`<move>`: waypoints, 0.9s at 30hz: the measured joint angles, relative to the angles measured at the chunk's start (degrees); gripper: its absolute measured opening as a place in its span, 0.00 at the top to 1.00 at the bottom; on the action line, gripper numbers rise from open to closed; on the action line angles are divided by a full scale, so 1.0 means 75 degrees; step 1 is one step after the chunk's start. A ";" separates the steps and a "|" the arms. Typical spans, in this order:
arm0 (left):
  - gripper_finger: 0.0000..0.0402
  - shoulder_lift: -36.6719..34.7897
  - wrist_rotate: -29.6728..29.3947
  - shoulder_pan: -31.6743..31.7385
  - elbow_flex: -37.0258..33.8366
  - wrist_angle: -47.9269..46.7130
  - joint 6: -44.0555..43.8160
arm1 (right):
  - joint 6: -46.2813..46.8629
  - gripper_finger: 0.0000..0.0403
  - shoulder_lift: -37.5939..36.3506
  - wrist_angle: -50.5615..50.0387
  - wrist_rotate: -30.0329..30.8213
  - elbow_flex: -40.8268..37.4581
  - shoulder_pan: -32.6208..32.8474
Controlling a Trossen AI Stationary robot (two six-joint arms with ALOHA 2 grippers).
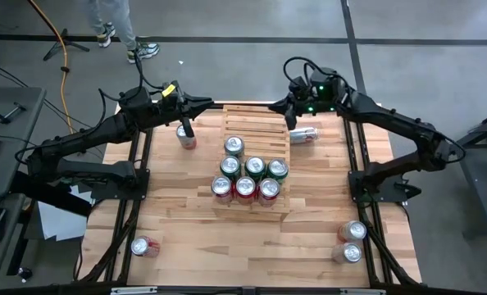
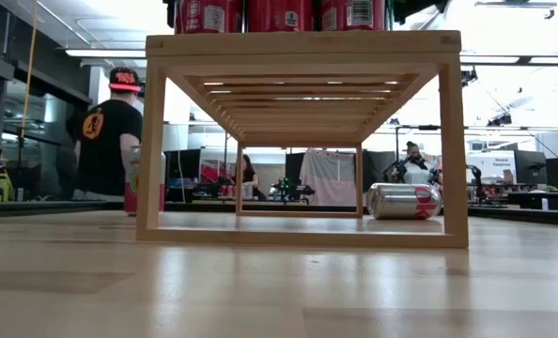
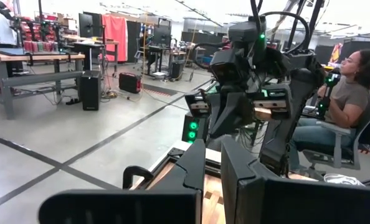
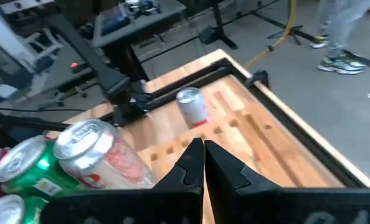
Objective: Place canned beverage on shelf
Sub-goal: Put the top red-silver soda can on the shelf aligned with the other red-silver soda can
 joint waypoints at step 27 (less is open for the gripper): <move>1.00 0.0000 -0.0020 0.0000 0.0000 -0.0086 -0.0055 | -0.2801 0.07 0.0189 -0.6194 0.2022 0.0000 -0.2099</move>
